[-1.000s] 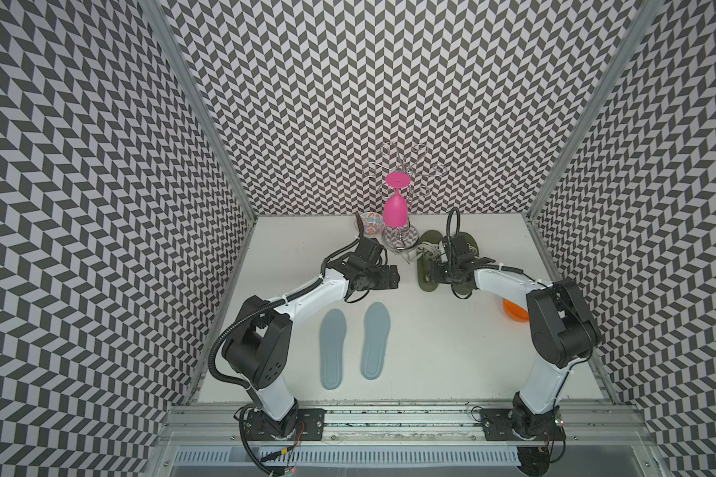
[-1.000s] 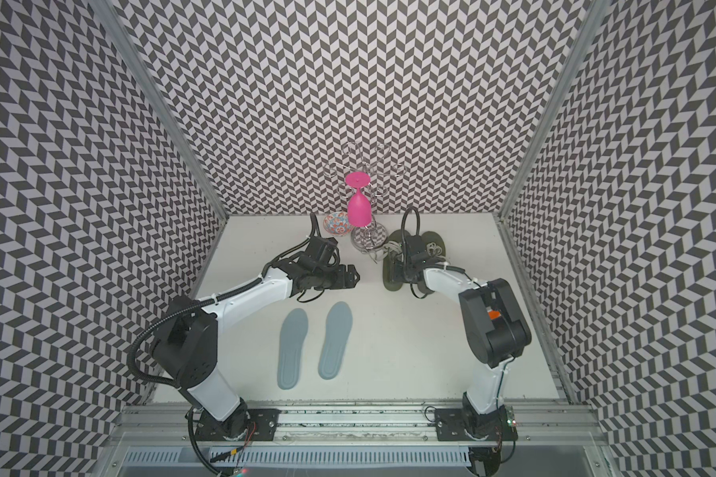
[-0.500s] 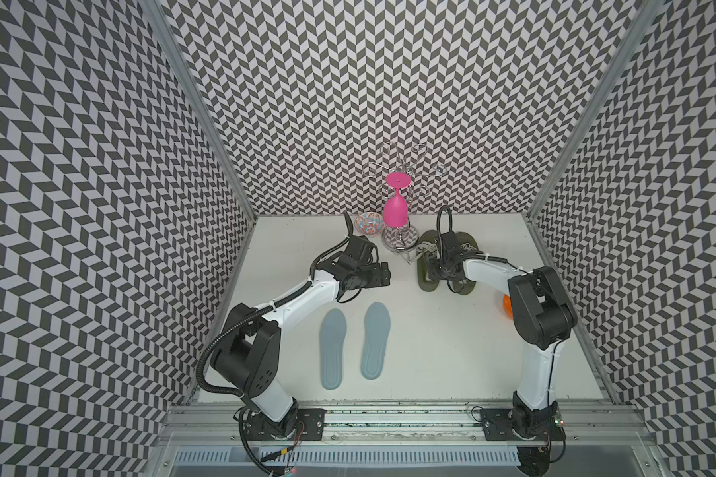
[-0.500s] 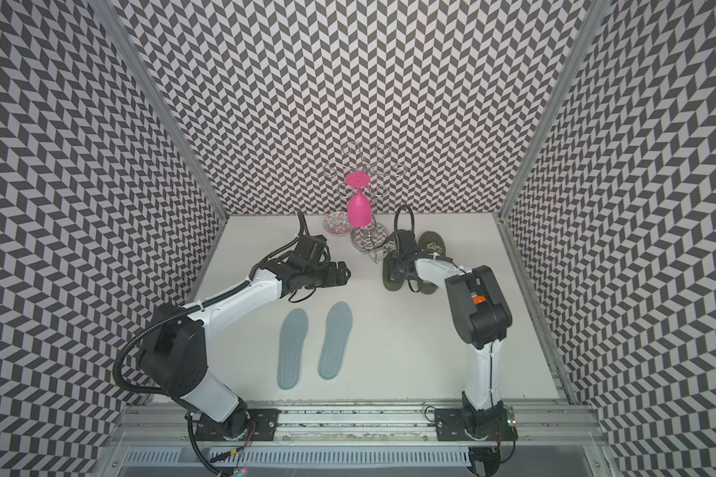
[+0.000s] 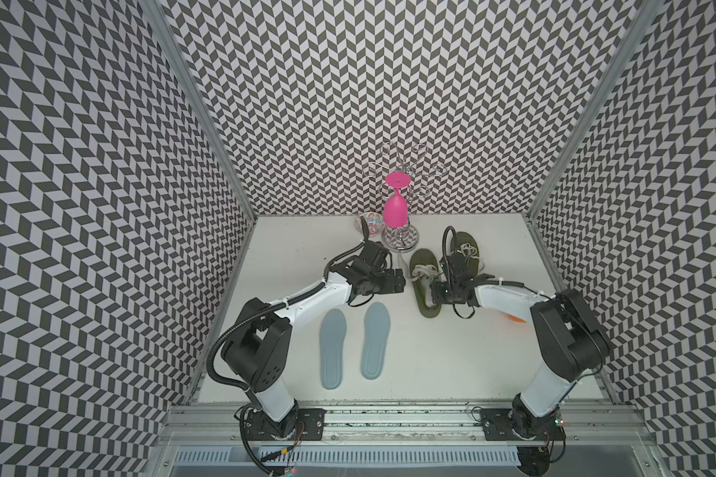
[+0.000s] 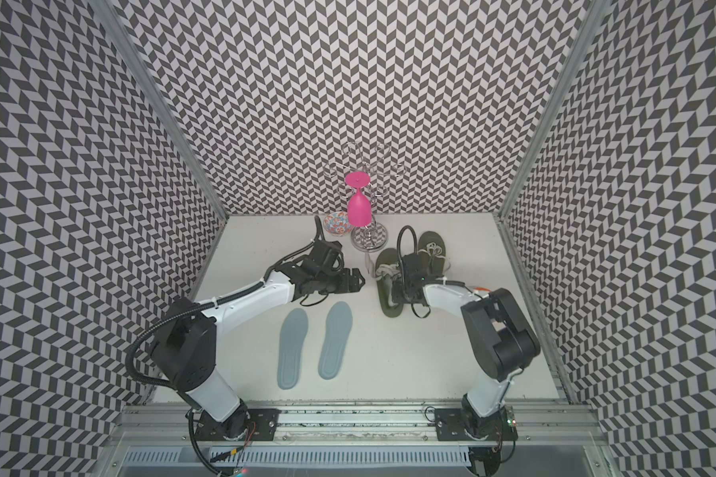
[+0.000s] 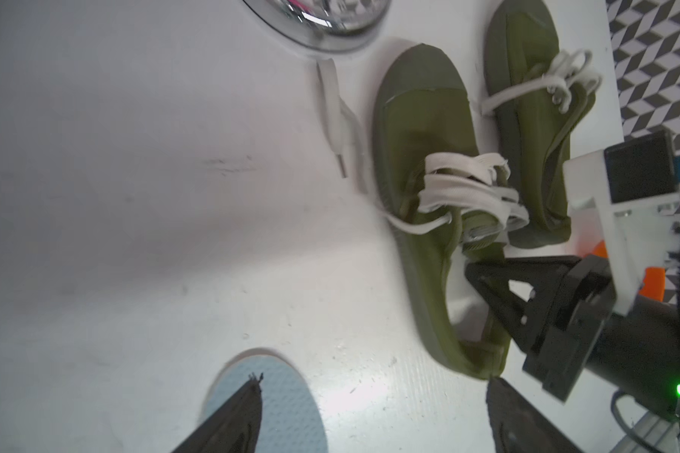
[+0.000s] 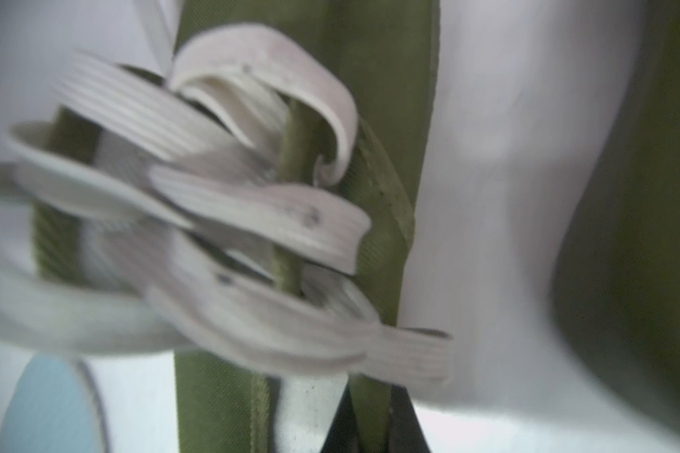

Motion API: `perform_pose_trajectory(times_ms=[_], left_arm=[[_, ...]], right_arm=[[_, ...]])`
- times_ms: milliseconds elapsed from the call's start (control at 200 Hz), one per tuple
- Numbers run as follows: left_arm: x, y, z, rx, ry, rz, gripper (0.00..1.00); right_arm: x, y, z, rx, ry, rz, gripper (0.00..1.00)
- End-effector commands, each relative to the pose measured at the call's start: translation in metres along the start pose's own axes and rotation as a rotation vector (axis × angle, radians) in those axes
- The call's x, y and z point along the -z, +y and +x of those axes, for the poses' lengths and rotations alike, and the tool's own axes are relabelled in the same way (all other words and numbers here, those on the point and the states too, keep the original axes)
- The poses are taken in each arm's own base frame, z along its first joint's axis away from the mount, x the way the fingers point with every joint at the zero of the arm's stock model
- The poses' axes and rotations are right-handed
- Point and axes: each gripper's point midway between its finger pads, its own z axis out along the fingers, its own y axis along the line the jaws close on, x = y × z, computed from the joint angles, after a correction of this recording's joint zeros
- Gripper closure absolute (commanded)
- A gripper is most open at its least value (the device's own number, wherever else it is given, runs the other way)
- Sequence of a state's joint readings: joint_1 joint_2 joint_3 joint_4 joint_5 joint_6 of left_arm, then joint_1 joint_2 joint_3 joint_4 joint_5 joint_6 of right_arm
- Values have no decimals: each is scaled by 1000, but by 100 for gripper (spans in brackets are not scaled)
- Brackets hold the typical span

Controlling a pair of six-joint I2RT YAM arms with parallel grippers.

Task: Insert the insole into the shoe
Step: Move the shoe to the center of the board.

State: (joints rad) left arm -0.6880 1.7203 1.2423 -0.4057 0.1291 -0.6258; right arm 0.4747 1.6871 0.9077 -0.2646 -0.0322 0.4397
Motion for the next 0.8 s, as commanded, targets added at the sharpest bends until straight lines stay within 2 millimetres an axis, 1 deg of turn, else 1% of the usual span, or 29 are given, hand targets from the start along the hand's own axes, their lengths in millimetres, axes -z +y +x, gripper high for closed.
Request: perform_pose_trajectory(times_ms=[0, 35, 110, 155, 215, 325, 491, 706, 796], left_arm=[[-22, -26, 11, 33, 19, 22, 11], [-28, -30, 16, 36, 26, 23, 11], [-40, -29, 25, 51, 44, 6, 12], [-45, -28, 29, 54, 54, -2, 13], [-52, -21, 32, 64, 62, -30, 14], [-53, -12, 28, 73, 39, -77, 16], [-51, -7, 23, 74, 18, -92, 19], [-62, 7, 14, 96, 9, -131, 23], [-65, 9, 4, 89, -18, -147, 27]], right_arm=[[-2, 22, 28, -107, 4, -102, 88], [-3, 23, 37, -126, 9, -117, 87], [-6, 22, 50, -154, 22, -138, 85], [-6, 21, 52, -158, 26, -138, 83], [-6, 19, 54, -154, 29, -129, 82], [-3, 19, 52, -155, 17, -134, 80], [-2, 21, 48, -143, 13, -135, 77], [-1, 23, 44, -136, 8, -133, 76], [-1, 23, 43, -134, 8, -132, 75]])
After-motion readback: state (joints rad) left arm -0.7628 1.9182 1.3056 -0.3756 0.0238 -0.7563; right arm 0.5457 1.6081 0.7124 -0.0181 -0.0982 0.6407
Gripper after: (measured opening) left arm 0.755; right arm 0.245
